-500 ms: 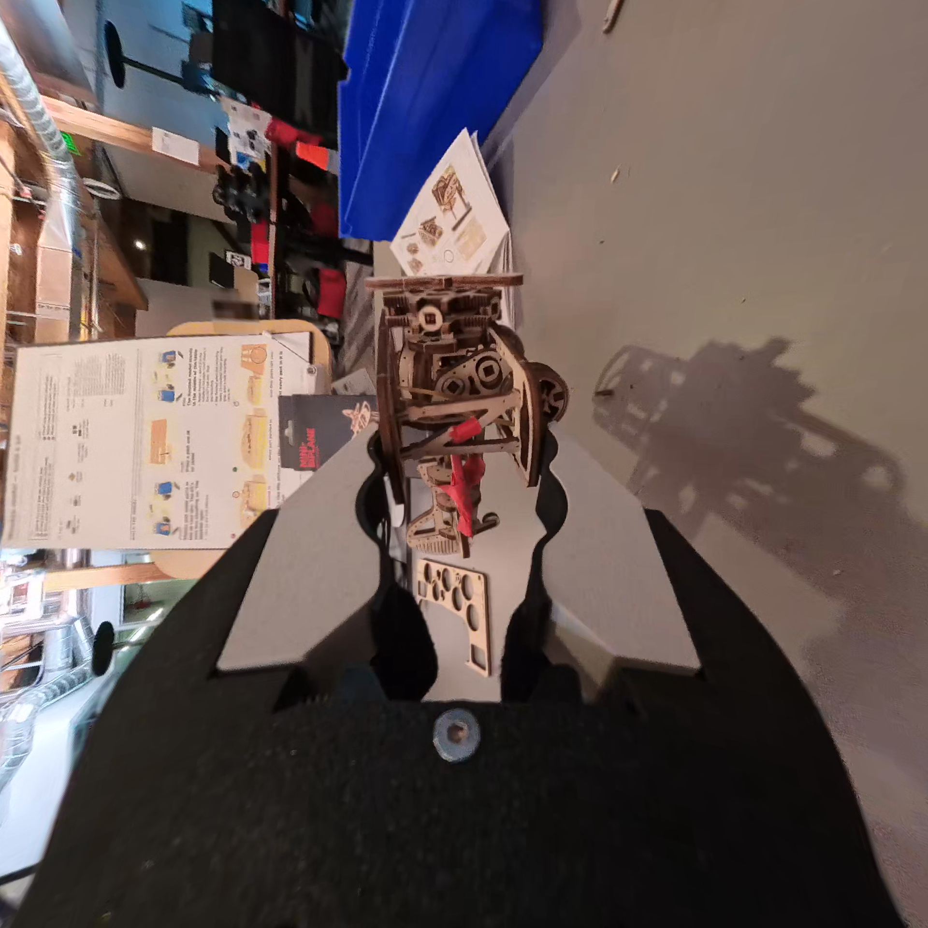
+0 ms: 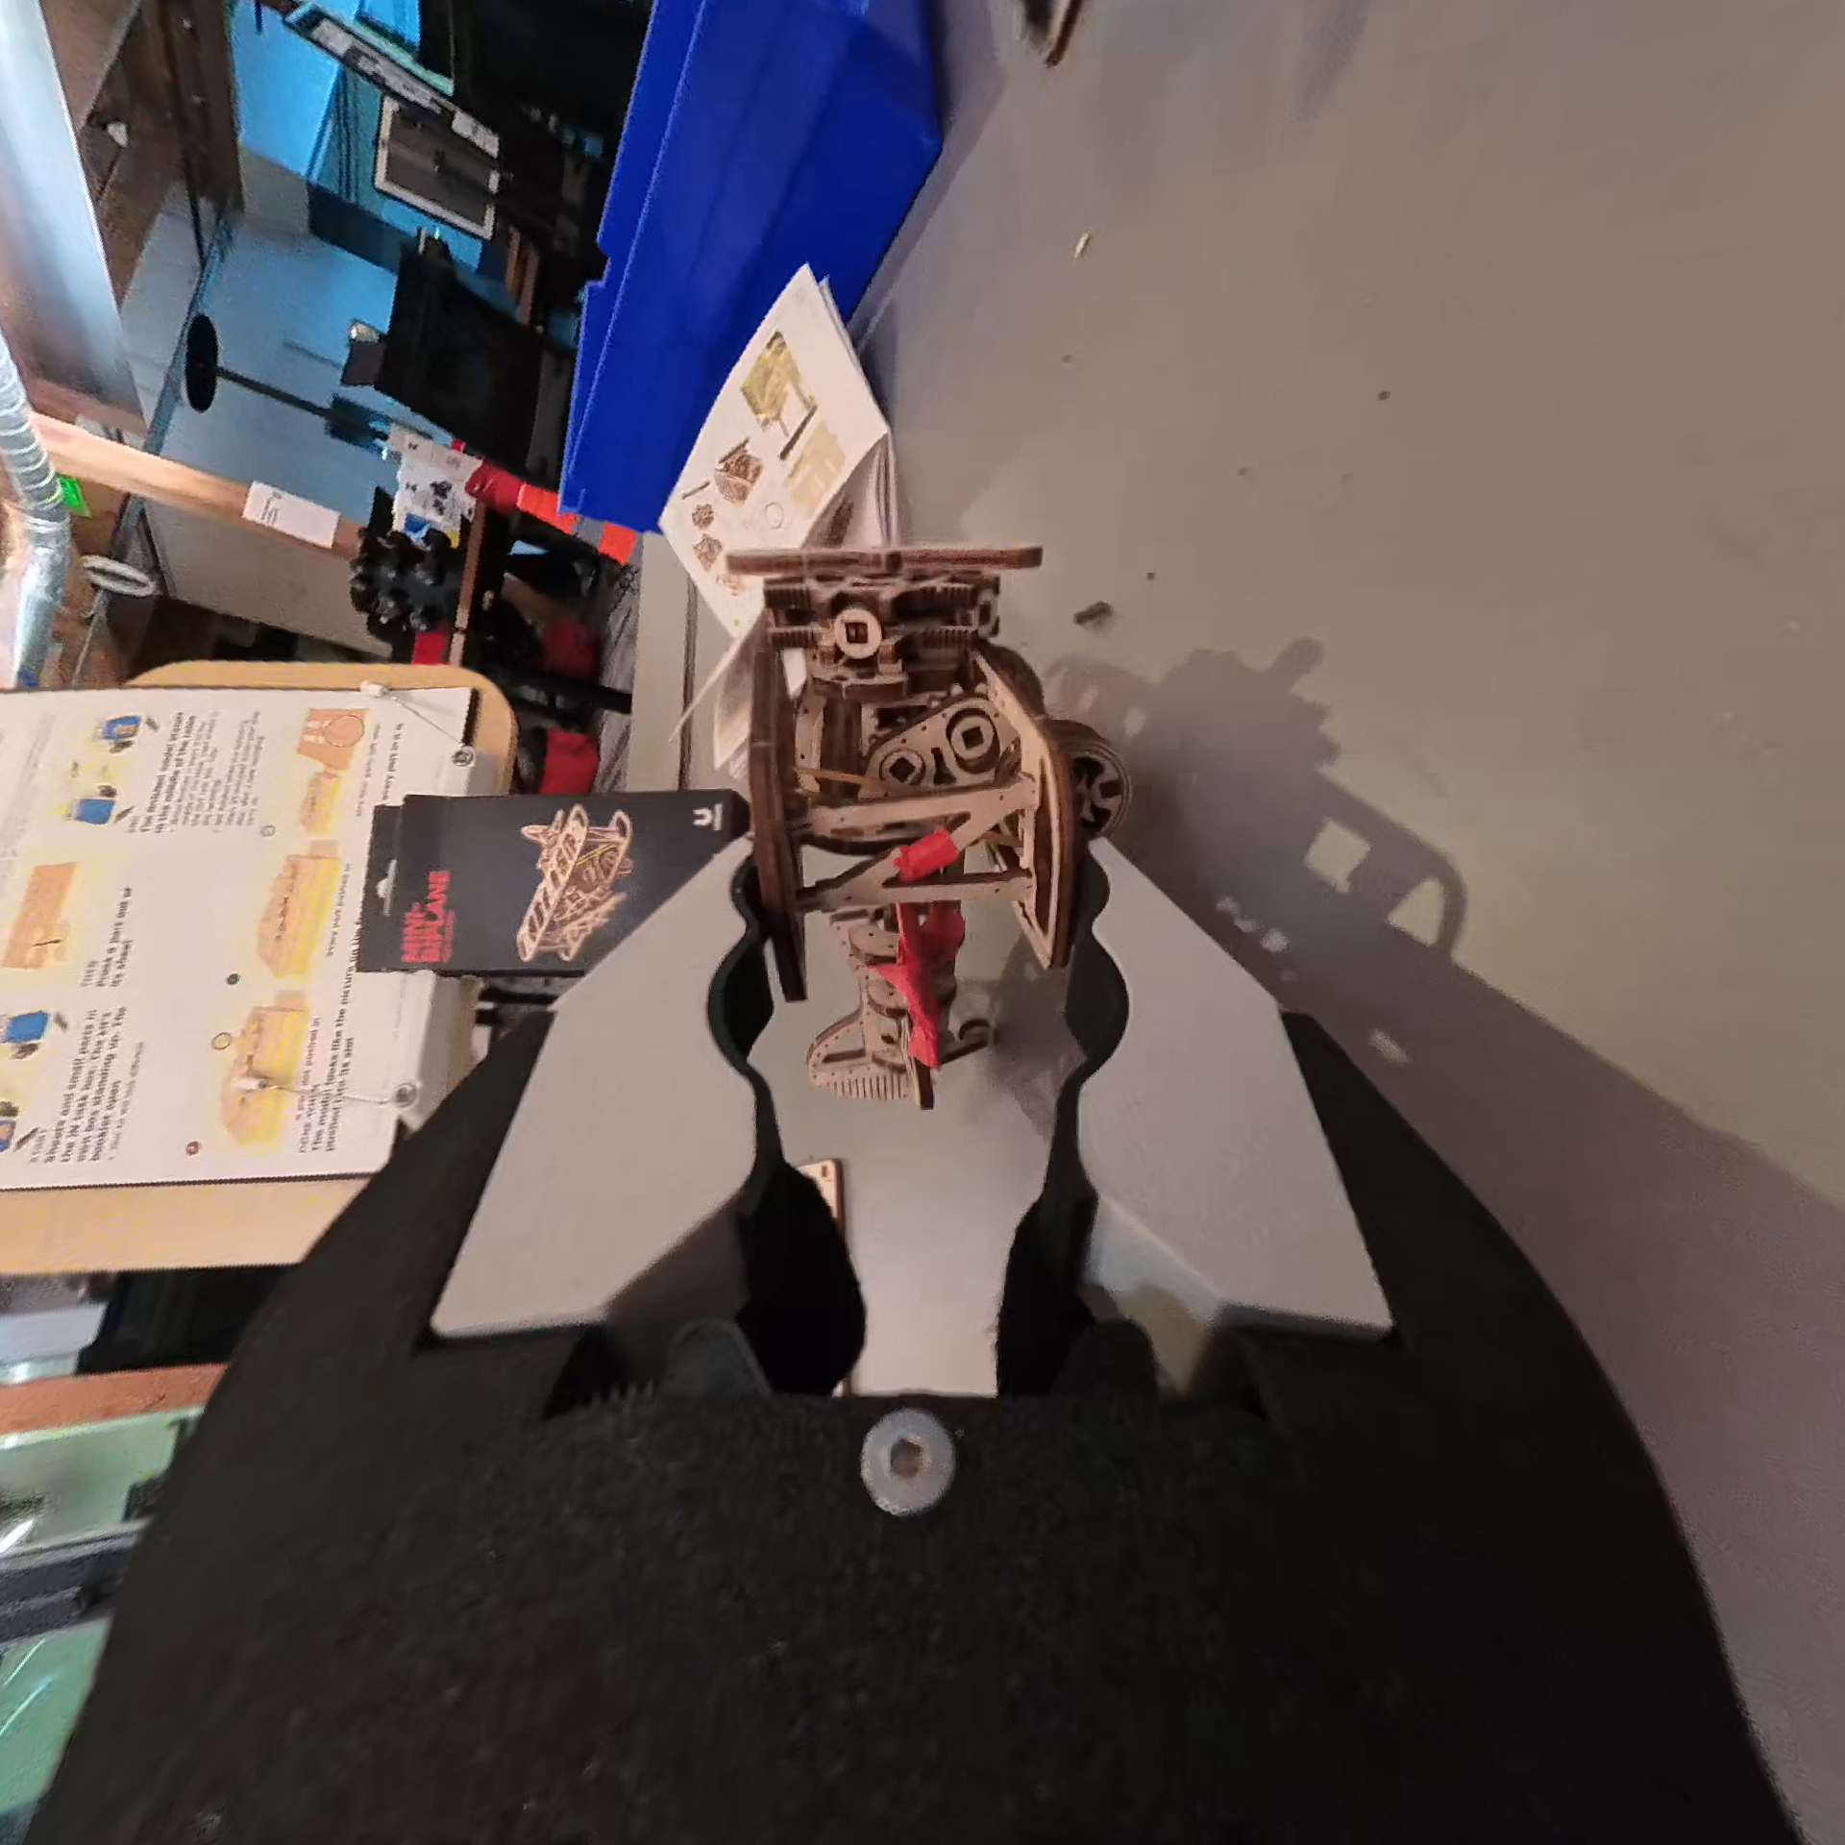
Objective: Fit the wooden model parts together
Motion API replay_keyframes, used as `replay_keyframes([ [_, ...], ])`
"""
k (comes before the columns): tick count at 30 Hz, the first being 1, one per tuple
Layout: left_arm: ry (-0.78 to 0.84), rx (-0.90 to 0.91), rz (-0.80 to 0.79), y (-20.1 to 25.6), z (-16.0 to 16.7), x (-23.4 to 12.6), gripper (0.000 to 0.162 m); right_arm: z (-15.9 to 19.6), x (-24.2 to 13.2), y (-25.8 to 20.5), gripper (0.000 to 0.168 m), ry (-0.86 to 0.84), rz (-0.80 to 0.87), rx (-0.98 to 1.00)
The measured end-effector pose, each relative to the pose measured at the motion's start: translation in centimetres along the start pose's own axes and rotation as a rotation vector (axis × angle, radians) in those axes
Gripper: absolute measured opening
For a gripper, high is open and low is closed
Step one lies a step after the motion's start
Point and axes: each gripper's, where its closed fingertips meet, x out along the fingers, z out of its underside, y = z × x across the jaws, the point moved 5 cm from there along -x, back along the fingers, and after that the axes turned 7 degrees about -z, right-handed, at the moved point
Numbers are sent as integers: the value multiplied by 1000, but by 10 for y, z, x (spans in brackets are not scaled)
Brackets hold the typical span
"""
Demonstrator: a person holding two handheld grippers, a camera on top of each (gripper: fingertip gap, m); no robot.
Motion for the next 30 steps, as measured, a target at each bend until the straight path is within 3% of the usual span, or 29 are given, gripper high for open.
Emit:
replay_keyframes([
  [8,-32,-6,9,12,10,-10,63,-38,61,66,50,-183,113,-171],
  [15,-131,6,43,19,31,-25,70,-53,108,35,50,-141,-162,-158],
  [19,-227,-19,24,13,50,-35,70,-65,113,32,46,-96,-220,-148],
  [22,-296,-33,-21,2,65,-45,66,-59,122,38,44,-162,-245,-123],
  [27,-479,-260,-251,-39,96,-67,59,-51,125,25,39,-174,-308,-17],
  [30,-535,-588,-376,-53,99,-83,56,-49,120,12,41,-141,-319,6],
])
